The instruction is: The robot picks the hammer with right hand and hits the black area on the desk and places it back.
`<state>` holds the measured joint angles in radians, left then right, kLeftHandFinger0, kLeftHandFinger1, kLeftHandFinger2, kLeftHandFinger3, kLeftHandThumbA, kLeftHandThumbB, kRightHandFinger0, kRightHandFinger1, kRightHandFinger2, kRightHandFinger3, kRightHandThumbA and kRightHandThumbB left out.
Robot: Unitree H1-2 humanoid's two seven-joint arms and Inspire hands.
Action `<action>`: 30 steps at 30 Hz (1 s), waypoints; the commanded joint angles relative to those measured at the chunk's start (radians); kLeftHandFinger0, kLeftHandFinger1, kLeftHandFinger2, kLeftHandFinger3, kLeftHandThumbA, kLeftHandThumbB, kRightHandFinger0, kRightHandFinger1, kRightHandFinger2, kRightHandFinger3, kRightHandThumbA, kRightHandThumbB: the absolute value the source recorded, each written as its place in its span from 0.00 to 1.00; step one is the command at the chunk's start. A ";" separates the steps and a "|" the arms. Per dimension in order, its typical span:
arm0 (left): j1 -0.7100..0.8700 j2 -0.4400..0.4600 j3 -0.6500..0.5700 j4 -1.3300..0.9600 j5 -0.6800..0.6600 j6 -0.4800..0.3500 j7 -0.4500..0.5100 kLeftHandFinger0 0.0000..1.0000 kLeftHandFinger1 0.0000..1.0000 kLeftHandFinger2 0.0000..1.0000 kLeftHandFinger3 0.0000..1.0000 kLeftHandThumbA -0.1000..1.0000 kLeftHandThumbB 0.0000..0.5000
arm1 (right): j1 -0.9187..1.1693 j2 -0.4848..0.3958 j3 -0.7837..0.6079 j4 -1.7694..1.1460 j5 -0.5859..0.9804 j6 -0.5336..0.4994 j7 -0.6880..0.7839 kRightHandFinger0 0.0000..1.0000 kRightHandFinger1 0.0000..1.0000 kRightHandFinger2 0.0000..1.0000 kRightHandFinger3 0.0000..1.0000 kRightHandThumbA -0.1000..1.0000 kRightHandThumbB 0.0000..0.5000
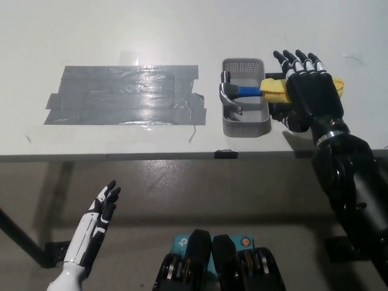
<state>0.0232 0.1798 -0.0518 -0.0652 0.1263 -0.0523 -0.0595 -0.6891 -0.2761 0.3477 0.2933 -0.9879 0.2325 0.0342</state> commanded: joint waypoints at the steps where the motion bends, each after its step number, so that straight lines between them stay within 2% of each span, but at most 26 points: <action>1: -0.015 -0.001 0.004 -0.029 -0.015 -0.033 -0.007 1.00 1.00 1.00 1.00 1.00 0.24 | -0.064 -0.022 -0.002 0.011 -0.004 0.011 -0.002 1.00 1.00 1.00 1.00 1.00 0.76; 11: -0.022 0.004 0.003 -0.027 -0.014 -0.028 -0.012 1.00 1.00 1.00 1.00 1.00 0.24 | -0.104 -0.015 0.012 0.079 -0.005 0.004 -0.009 1.00 1.00 1.00 1.00 1.00 0.78; 13: -0.024 0.005 0.002 -0.025 -0.013 -0.035 -0.013 1.00 1.00 1.00 1.00 1.00 0.19 | -0.115 -0.013 0.018 0.088 -0.007 0.005 -0.010 1.00 1.00 1.00 1.00 1.00 0.78; 30: -0.033 0.002 0.004 -0.037 -0.020 -0.023 -0.020 1.00 1.00 1.00 1.00 1.00 0.09 | -0.166 0.004 0.030 0.204 0.005 -0.022 -0.081 1.00 1.00 1.00 1.00 1.00 0.78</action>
<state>0.0066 0.1798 -0.0505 -0.0659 0.1155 -0.0524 -0.0708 -0.7825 -0.2743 0.3717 0.4840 -0.9877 0.2258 0.0086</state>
